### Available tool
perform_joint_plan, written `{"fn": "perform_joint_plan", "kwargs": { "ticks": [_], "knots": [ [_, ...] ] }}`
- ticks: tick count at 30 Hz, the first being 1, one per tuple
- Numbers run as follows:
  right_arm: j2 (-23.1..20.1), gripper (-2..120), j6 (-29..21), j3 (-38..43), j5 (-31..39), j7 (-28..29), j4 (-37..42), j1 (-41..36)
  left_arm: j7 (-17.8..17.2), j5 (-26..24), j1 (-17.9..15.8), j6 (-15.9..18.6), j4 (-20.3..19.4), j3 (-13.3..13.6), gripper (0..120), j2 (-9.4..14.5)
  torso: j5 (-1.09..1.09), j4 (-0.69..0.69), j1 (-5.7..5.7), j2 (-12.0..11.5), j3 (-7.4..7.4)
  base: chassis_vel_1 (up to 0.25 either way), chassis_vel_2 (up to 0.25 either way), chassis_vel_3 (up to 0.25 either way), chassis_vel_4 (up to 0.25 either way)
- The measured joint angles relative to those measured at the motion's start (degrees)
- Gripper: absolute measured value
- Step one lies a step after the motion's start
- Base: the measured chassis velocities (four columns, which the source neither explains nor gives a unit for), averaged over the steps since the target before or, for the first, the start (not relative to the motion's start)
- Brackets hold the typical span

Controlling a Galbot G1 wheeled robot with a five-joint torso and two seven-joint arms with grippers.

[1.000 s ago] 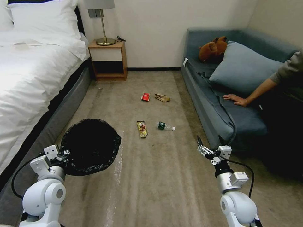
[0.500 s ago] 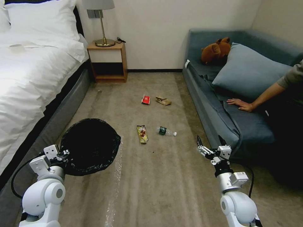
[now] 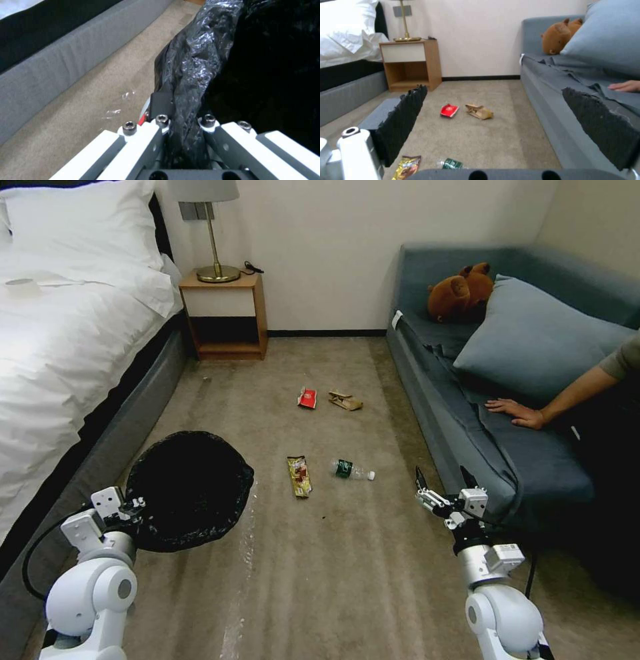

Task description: Pick up the trash bin, then pick up the garbage on the floor and place it into the trash bin.

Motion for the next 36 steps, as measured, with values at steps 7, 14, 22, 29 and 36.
{"fn": "perform_joint_plan", "kwargs": {
  "ticks": [7,14,22,29,36],
  "knots": [
    [-0.03,100,0.19,0.03,0.05,-0.33,-0.04,0.08,0.02,-0.01,-0.16,0.0,0.01,-0.08,1,0.02,0.0,0.0,0.0,0.0,0.0,-0.108,0.094,0.106,-0.102],
    [-0.03,100,0.21,0.04,-0.02,-0.41,-0.17,0.11,0.02,-0.02,-0.16,-0.01,0.16,-0.21,1,0.0,0.0,0.0,0.0,0.0,0.0,-0.085,0.084,0.098,-0.081],
    [0.06,100,0.29,0.14,-0.25,-0.94,-0.26,0.1,0.16,-0.12,-0.16,-0.26,0.53,-0.44,1,0.08,-0.01,0.0,0.0,0.0,0.0,-0.074,0.084,0.073,-0.086],
    [0.12,100,0.42,0.09,-0.3,-1.05,-0.4,0.13,0.19,-0.19,-0.37,-0.4,0.81,-0.52,1,0.04,0.0,0.01,0.0,0.0,0.0,-0.108,0.1,0.096,-0.106],
    [0.13,100,0.42,0.03,-0.33,-1.05,-0.46,0.16,0.16,-0.25,-0.48,-0.41,0.91,-0.56,1,0.05,0.0,0.01,0.0,0.0,0.0,-0.101,0.079,0.094,-0.085]
  ]
}}
